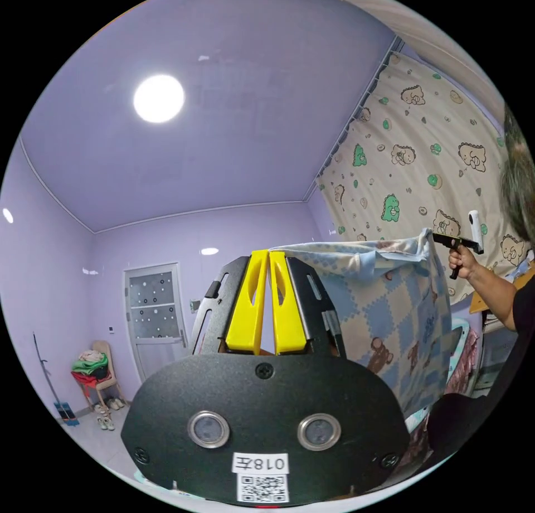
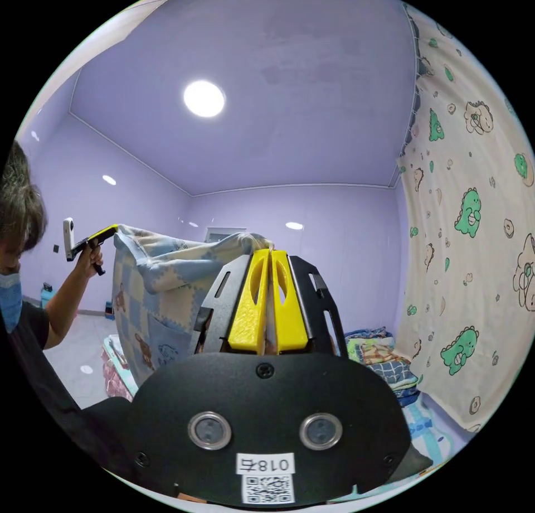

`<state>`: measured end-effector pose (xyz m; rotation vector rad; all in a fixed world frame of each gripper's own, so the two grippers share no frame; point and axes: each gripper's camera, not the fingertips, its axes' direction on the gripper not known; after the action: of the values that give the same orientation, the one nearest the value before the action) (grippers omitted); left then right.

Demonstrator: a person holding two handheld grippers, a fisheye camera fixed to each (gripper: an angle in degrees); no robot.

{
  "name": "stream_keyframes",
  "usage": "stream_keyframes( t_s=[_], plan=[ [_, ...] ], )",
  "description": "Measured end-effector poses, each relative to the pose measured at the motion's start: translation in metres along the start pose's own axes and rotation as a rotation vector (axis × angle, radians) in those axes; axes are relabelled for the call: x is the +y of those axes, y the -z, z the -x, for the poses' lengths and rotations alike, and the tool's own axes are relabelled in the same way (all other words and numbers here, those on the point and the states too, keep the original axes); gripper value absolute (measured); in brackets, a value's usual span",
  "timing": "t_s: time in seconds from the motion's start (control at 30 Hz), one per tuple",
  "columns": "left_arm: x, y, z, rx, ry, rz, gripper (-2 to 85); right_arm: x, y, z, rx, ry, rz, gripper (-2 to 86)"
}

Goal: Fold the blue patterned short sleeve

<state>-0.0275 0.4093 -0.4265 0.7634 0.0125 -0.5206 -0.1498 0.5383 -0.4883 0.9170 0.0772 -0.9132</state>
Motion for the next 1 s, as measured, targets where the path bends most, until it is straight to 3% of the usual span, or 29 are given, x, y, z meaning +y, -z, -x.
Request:
stream_keyframes(
  t_s=[0.3, 0.53, 0.73, 0.87, 0.97, 1.0],
  plan=[
    [0.008, -0.094, 0.008, -0.061, -0.013, 0.059, -1.0, -0.001, -0.103, -0.023, -0.01, 0.086, 0.083, -0.4],
    [0.129, -0.292, 0.023, -0.026, 0.062, 0.373, -1.0, 0.086, -0.274, -0.085, -0.05, -0.019, 0.316, -0.5],
    [0.325, -0.502, 0.019, 0.013, 0.15, 0.803, -0.8, 0.256, -0.494, -0.166, -0.061, -0.24, 0.653, -0.5],
    [0.488, -0.626, 0.006, 0.004, 0.307, 1.072, 0.7, 0.42, -0.652, -0.212, 0.109, -0.369, 0.939, 0.6],
    [0.578, -0.655, -0.006, -0.044, 0.489, 1.221, 6.1, 0.534, -0.712, -0.225, 0.169, -0.491, 1.265, 5.5],
    [0.587, -0.654, -0.007, -0.046, 0.517, 1.215, 6.5, 0.557, -0.712, -0.227, 0.183, -0.533, 1.272, 7.0]
  ],
)
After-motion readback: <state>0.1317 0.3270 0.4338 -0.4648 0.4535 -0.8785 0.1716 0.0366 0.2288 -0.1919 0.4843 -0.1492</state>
